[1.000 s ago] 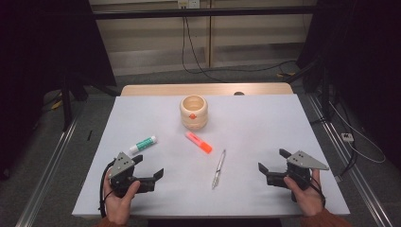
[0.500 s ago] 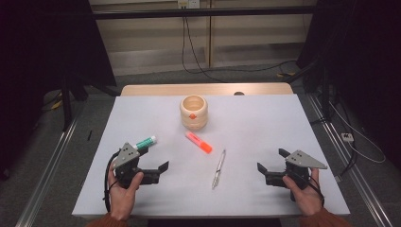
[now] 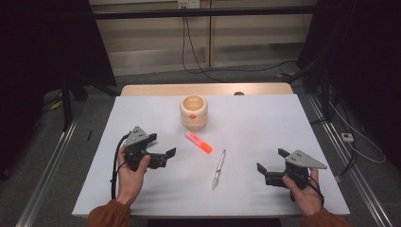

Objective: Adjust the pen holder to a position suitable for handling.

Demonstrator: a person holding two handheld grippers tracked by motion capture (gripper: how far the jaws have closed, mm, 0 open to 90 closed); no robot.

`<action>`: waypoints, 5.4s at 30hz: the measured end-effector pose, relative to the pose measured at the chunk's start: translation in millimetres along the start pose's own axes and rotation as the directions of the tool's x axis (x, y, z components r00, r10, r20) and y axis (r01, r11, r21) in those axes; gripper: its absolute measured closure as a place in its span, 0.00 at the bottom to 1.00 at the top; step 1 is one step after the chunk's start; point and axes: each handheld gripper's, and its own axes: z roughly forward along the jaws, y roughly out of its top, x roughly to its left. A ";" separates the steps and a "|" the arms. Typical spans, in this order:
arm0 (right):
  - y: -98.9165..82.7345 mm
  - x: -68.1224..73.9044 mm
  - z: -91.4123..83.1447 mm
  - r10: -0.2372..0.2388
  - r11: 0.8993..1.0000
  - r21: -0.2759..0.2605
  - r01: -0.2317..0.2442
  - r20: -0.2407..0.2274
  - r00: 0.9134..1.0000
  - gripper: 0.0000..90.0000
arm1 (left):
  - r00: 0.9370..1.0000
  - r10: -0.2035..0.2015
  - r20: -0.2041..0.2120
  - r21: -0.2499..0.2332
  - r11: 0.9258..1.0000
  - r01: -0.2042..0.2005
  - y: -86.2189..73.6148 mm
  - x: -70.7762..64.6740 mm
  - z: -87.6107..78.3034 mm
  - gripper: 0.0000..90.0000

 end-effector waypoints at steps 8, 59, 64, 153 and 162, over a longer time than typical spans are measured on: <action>0.0 0.2 0.0 -0.002 1.000 0.000 0.002 -0.003 1.000 0.04 | 1.000 0.009 -0.003 0.013 1.000 -0.009 18.7 8.9 19.5 0.07; -2.1 0.1 2.4 -0.001 1.000 0.029 0.002 -0.024 1.000 0.04 | 0.994 -0.041 -0.103 0.166 0.984 0.058 97.2 85.9 163.0 0.39; -1.9 0.4 2.4 -0.004 0.999 0.032 0.005 -0.024 1.000 0.04 | 0.992 -0.045 -0.116 0.195 0.979 0.067 94.6 92.7 170.2 0.48; -1.8 0.3 4.5 -0.017 0.999 0.051 0.017 -0.003 1.000 0.04 | 0.991 -0.111 0.071 0.210 0.973 0.094 70.2 1.3 42.0 0.81; -2.0 0.3 5.1 -0.017 0.998 0.054 0.018 -0.008 1.000 0.04 | 0.987 -0.139 0.079 0.238 0.964 0.117 54.2 -6.9 41.3 0.80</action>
